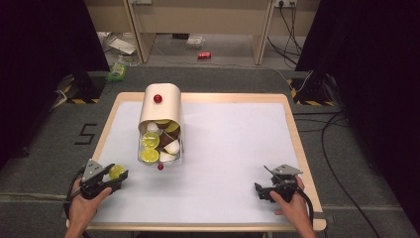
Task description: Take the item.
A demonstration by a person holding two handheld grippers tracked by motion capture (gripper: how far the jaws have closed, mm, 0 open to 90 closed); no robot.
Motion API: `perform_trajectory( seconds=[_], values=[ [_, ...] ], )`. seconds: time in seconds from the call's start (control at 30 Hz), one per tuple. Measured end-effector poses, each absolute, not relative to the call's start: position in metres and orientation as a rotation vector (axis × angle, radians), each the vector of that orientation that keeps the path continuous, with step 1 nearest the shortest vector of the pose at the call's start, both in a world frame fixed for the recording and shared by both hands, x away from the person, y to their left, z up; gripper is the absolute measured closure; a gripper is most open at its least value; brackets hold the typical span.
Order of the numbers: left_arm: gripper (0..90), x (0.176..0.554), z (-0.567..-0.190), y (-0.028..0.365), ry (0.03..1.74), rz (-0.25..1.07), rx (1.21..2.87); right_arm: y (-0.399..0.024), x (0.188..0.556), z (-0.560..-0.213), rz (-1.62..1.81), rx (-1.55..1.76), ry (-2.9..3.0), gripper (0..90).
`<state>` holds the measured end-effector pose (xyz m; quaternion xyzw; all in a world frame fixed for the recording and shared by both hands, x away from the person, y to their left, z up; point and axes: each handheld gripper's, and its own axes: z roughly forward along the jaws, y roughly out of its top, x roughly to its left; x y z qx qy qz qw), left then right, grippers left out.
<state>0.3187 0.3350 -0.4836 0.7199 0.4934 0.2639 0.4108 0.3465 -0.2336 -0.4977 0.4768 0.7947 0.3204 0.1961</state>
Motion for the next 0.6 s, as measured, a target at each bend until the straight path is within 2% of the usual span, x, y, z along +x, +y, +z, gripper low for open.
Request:
perform_trajectory(
  seconds=[0.6],
  values=[
    [39.8,0.32,-0.495,0.332,1.258,0.644,1.836,-0.234,0.346,-0.498,0.897,1.335,2.226,0.5]
  ],
)
